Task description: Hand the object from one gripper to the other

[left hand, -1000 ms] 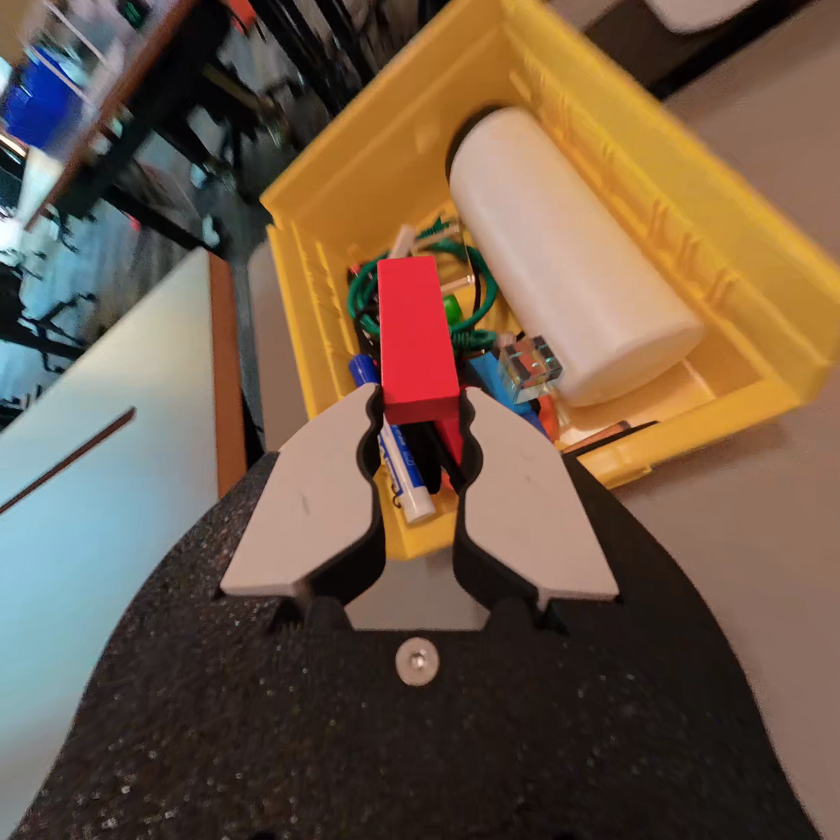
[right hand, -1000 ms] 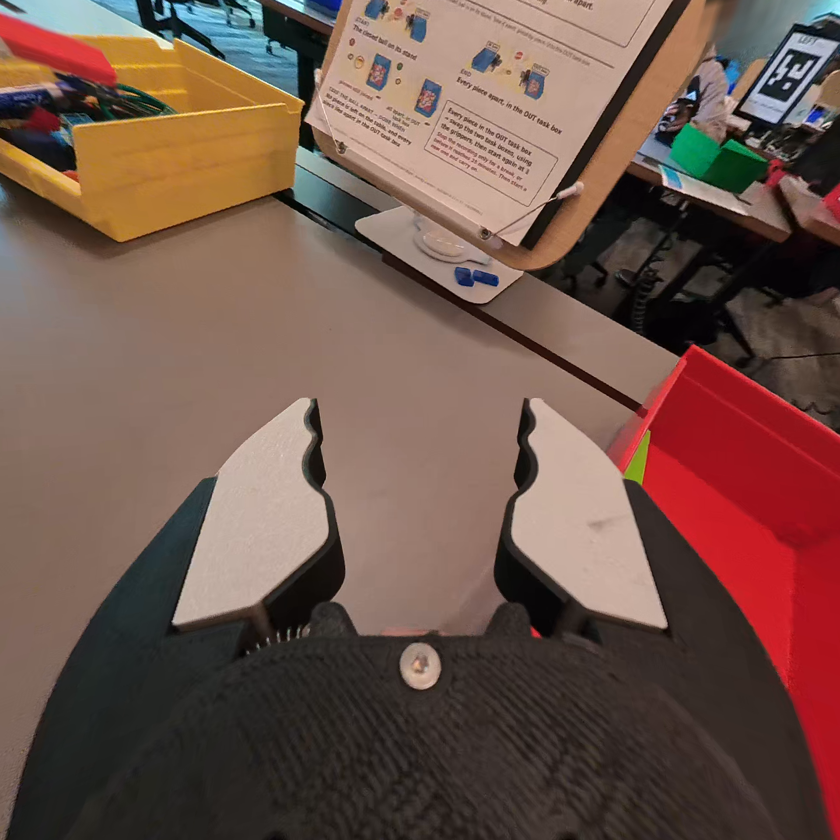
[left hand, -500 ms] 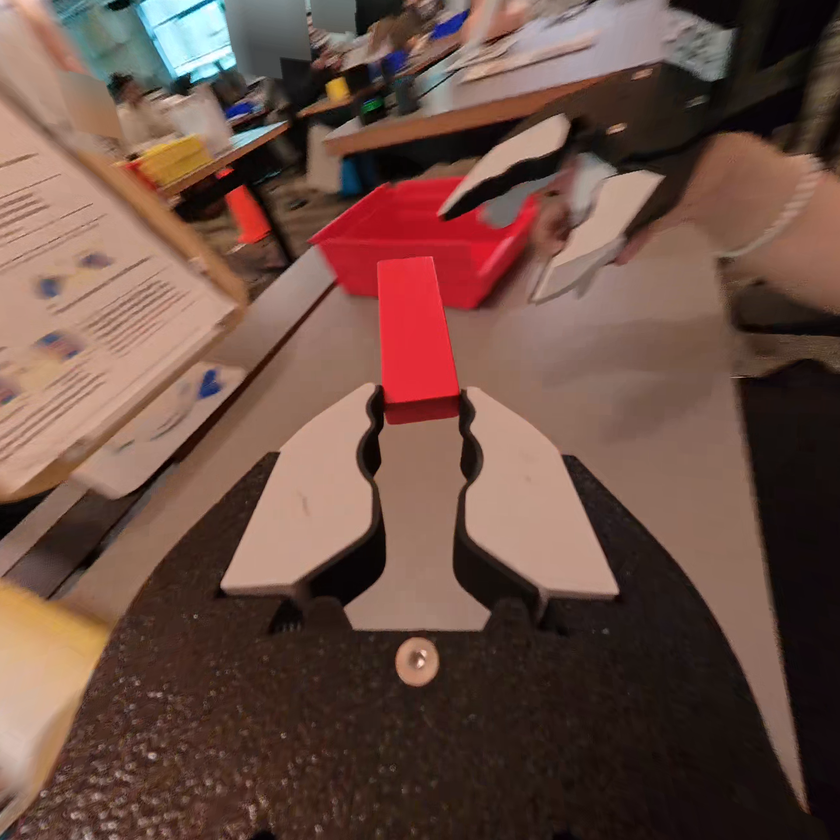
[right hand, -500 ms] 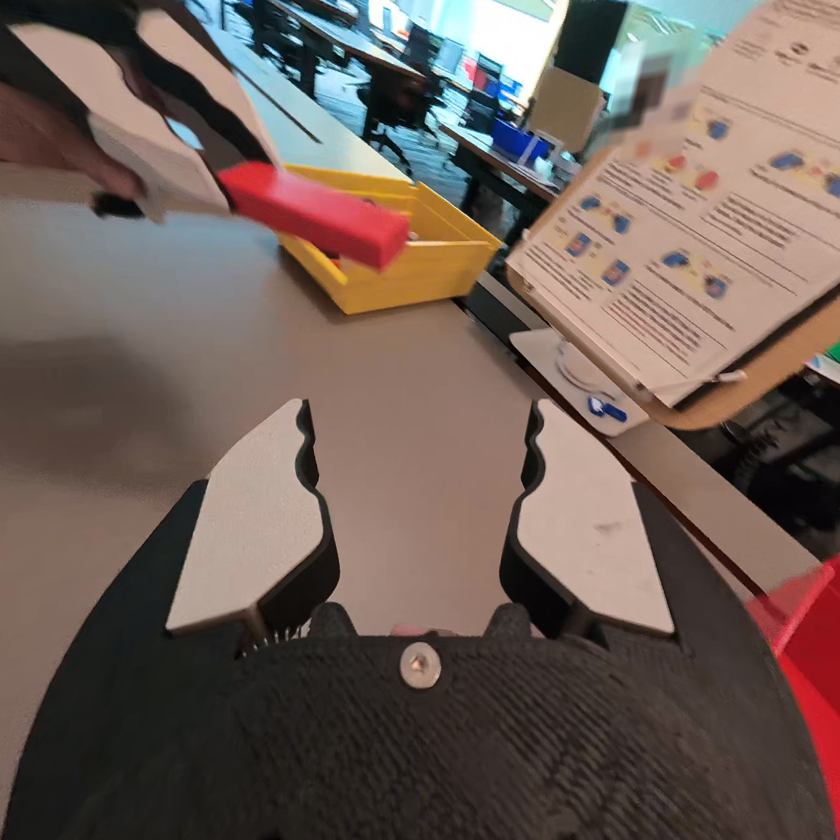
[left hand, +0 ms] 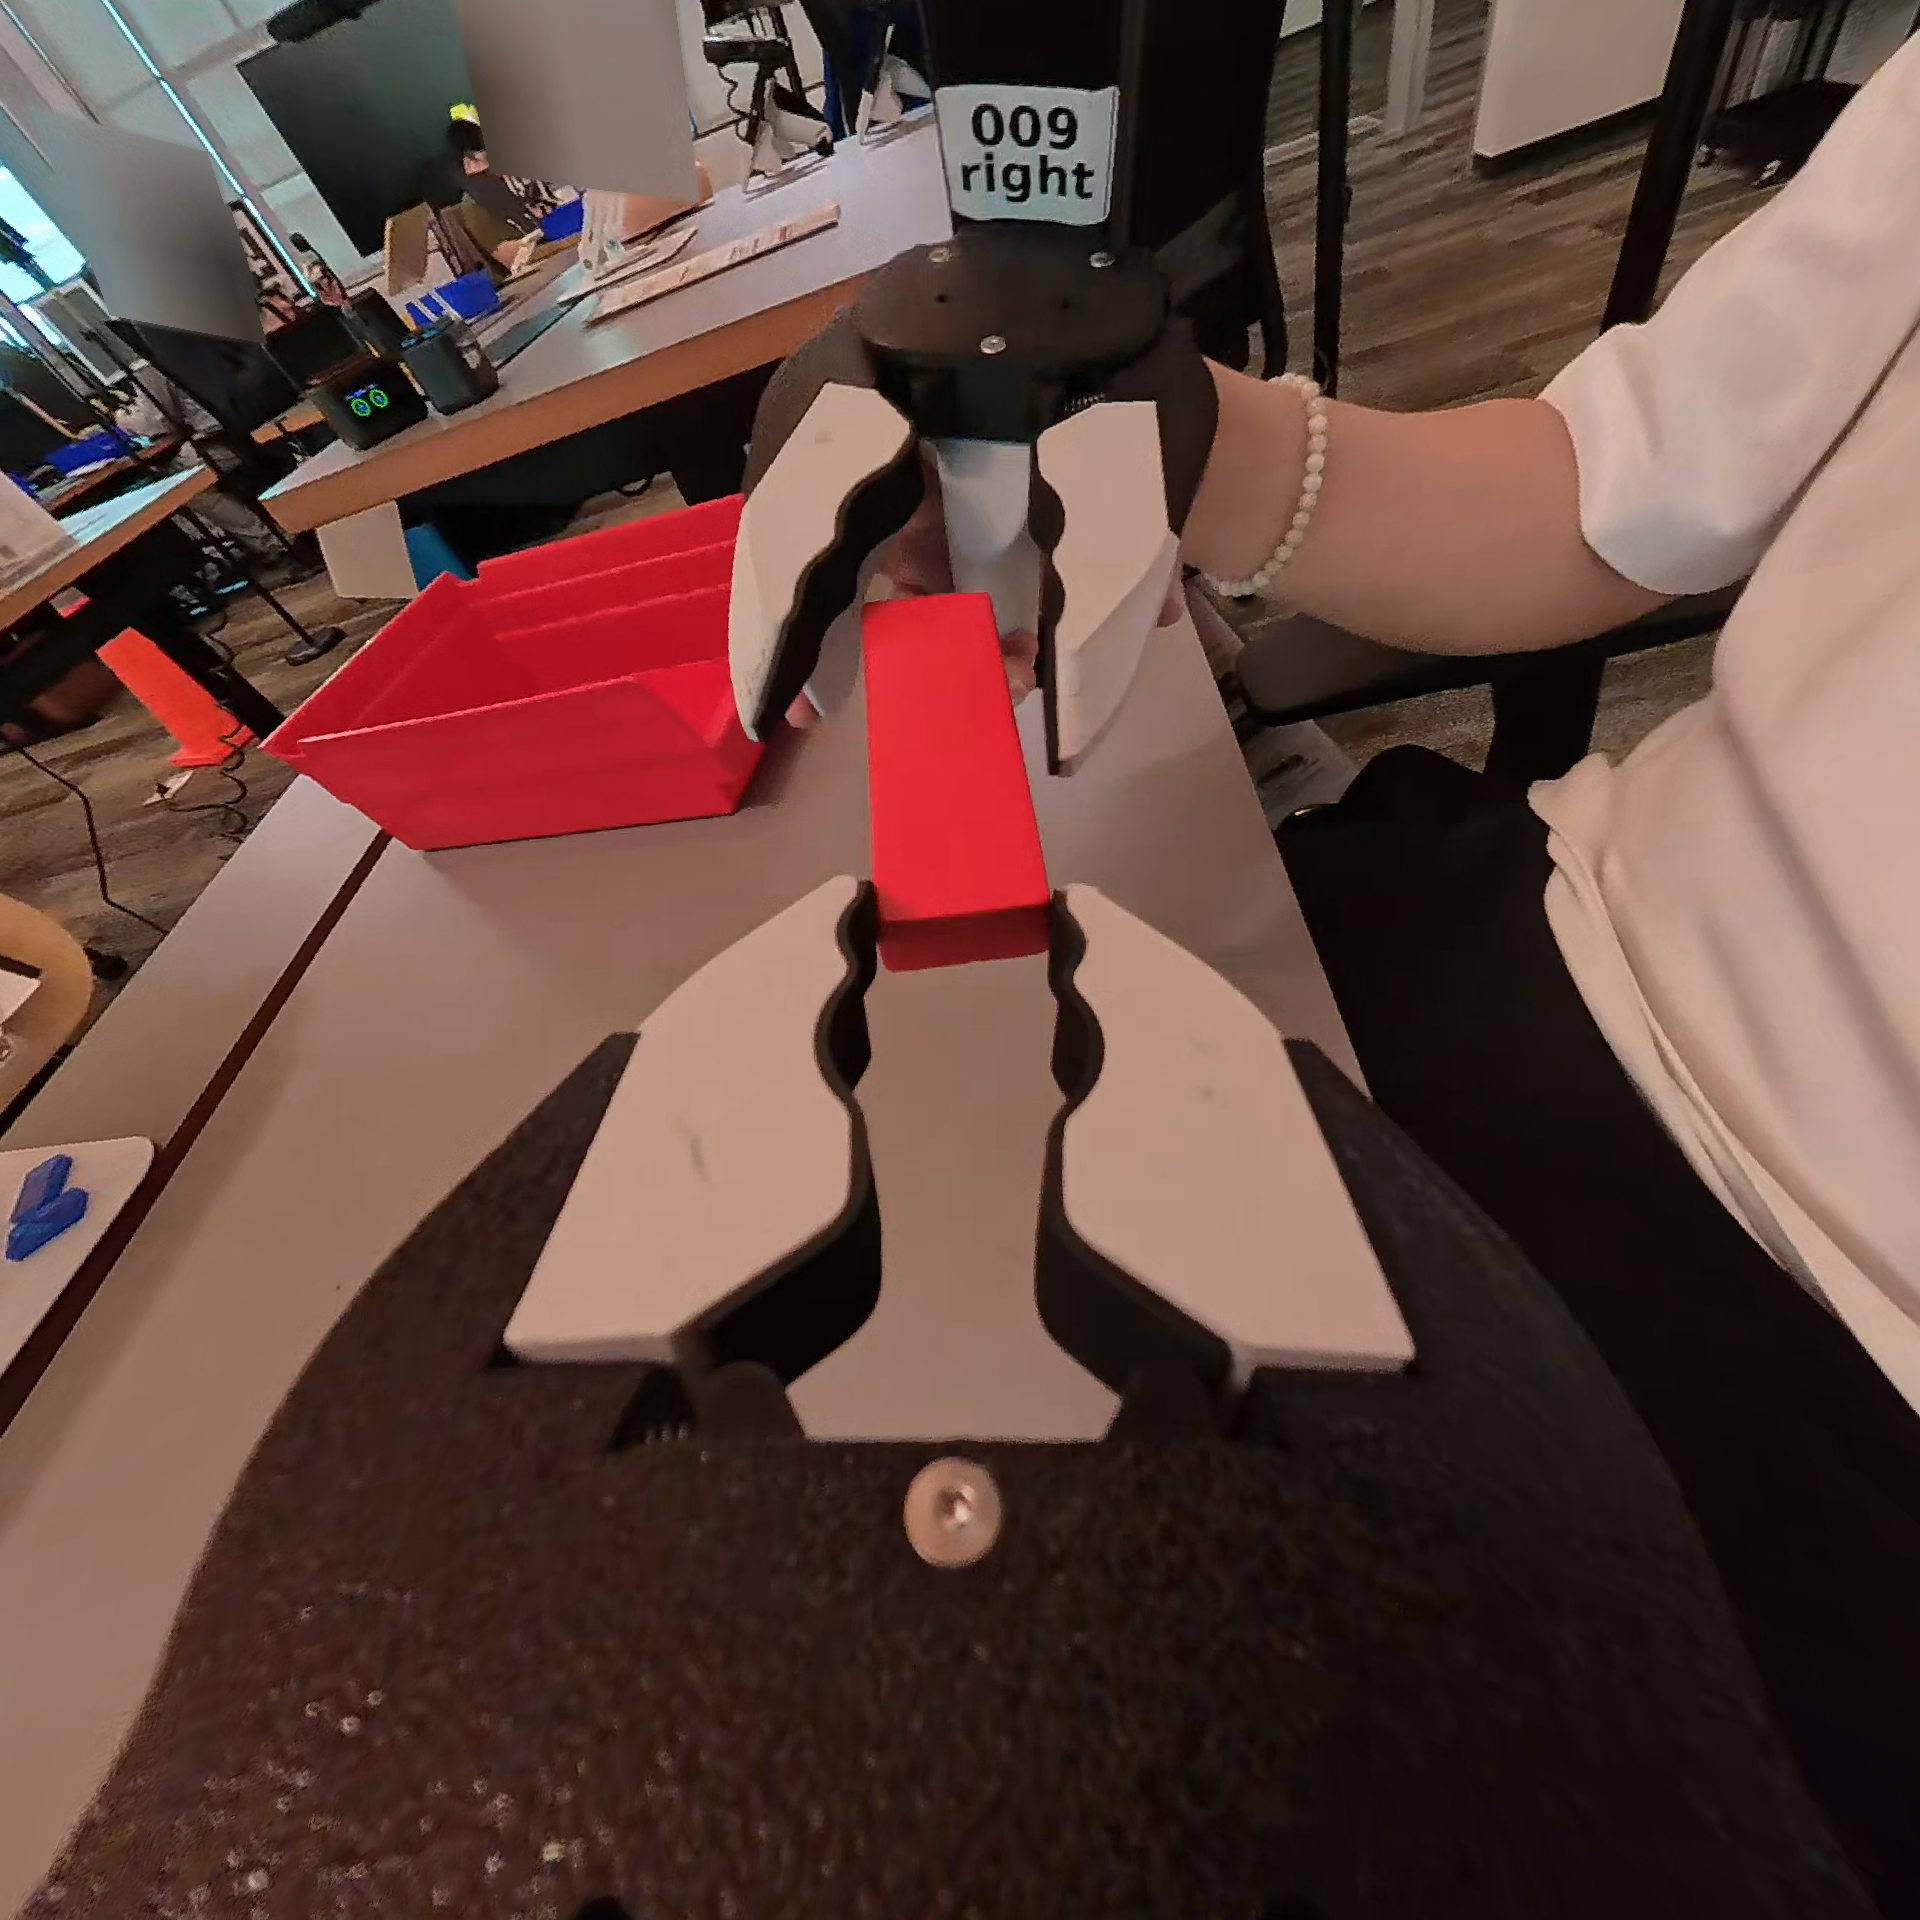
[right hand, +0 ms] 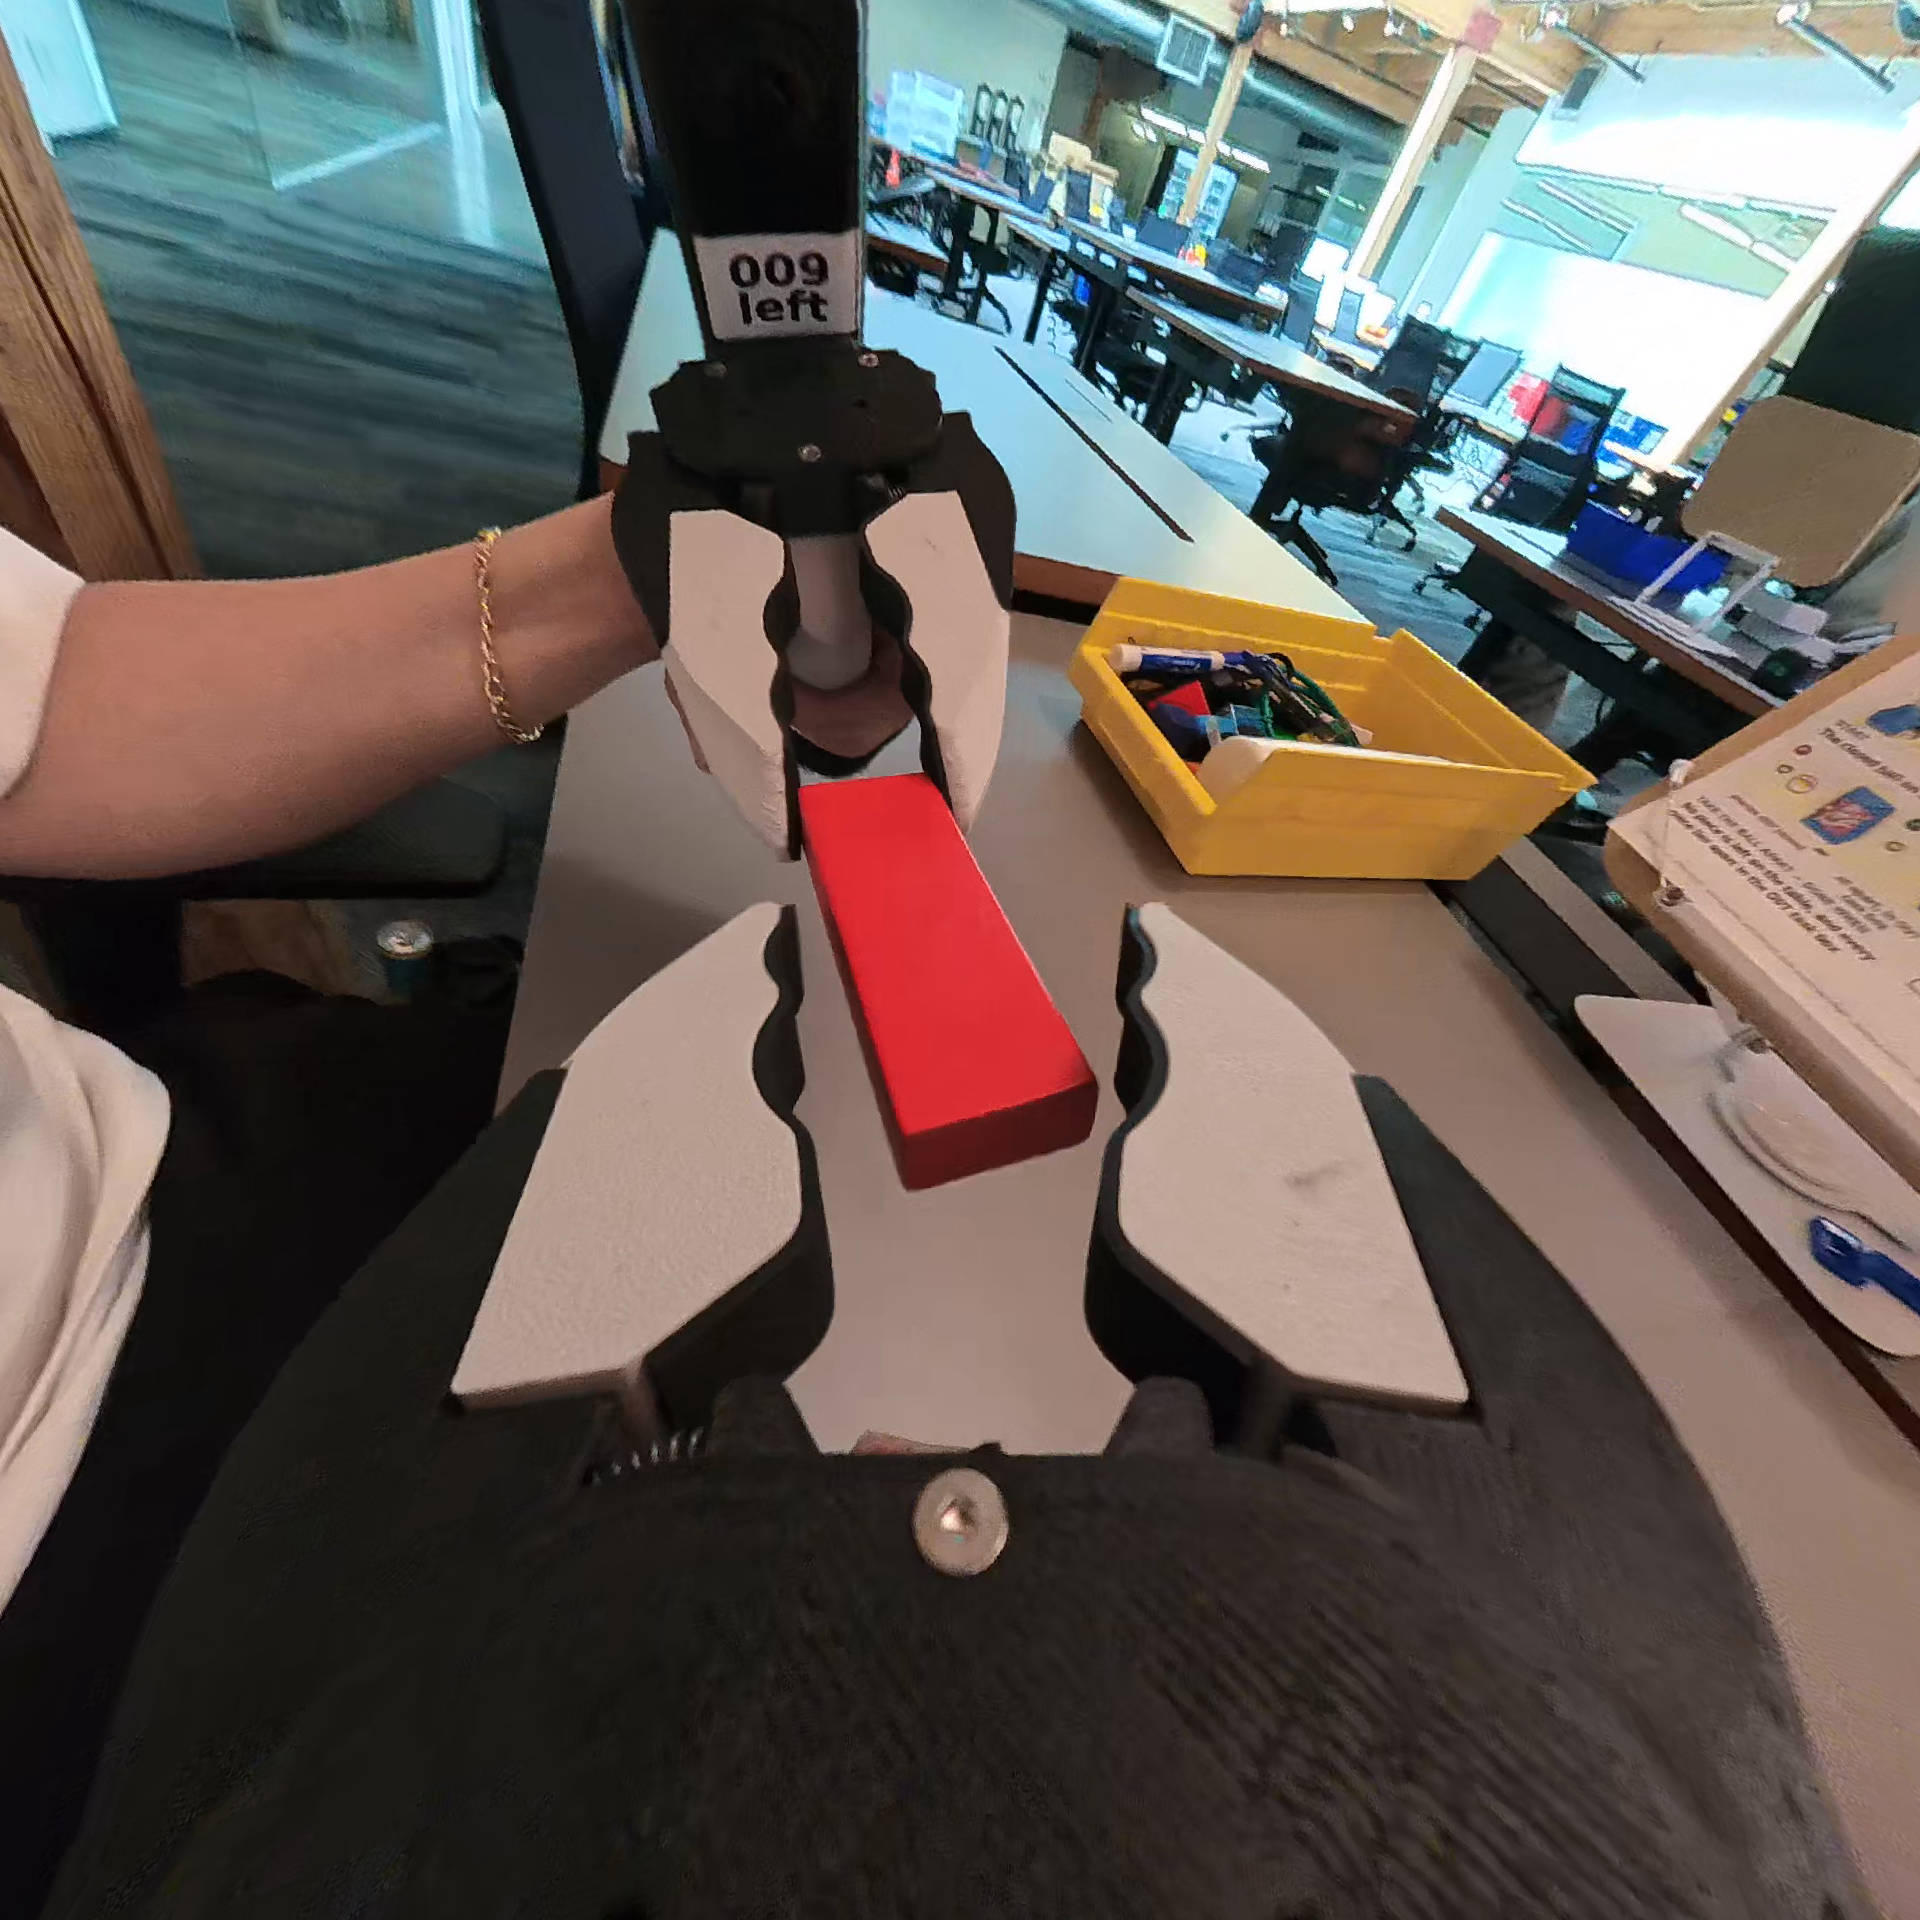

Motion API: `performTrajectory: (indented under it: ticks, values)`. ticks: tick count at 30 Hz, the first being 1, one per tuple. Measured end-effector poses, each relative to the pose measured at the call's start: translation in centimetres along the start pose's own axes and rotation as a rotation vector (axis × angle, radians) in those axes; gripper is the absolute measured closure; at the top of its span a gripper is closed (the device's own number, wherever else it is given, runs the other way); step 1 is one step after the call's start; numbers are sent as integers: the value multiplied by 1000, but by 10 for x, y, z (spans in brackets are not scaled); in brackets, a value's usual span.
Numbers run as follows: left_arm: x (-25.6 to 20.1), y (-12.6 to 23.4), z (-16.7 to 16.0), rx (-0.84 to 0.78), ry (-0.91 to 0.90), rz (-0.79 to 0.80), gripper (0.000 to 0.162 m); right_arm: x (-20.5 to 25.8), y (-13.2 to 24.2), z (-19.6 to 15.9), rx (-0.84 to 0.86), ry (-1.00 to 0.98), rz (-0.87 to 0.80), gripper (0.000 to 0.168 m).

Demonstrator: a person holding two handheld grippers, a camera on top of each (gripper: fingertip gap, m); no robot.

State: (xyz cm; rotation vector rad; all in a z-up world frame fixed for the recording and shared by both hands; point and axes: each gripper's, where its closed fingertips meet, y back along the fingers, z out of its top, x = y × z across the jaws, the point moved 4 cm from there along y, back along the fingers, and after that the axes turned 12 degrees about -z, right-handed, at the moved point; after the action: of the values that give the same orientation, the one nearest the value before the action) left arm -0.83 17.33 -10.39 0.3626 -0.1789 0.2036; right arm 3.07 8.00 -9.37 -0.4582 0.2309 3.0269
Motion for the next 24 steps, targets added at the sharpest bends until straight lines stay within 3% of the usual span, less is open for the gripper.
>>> performTrajectory:
  ticks: [4,13,17,19,24]
  values:
    - [0,1,-2,-11,10,-13,131,4,-5,-3,-12,-9,57,129]
    - [0,9,9,-110,10,6,131,4,-7,-4,-33,-66,110,134]
    - [1,11,17,-151,-8,63,129,0,-6,0,-70,-205,167,135]
    - [3,12,17,-115,-48,132,117,-4,-5,1,-81,-305,187,135]
    - [-3,7,25,59,-258,256,114,-8,5,-1,-59,-591,379,135]
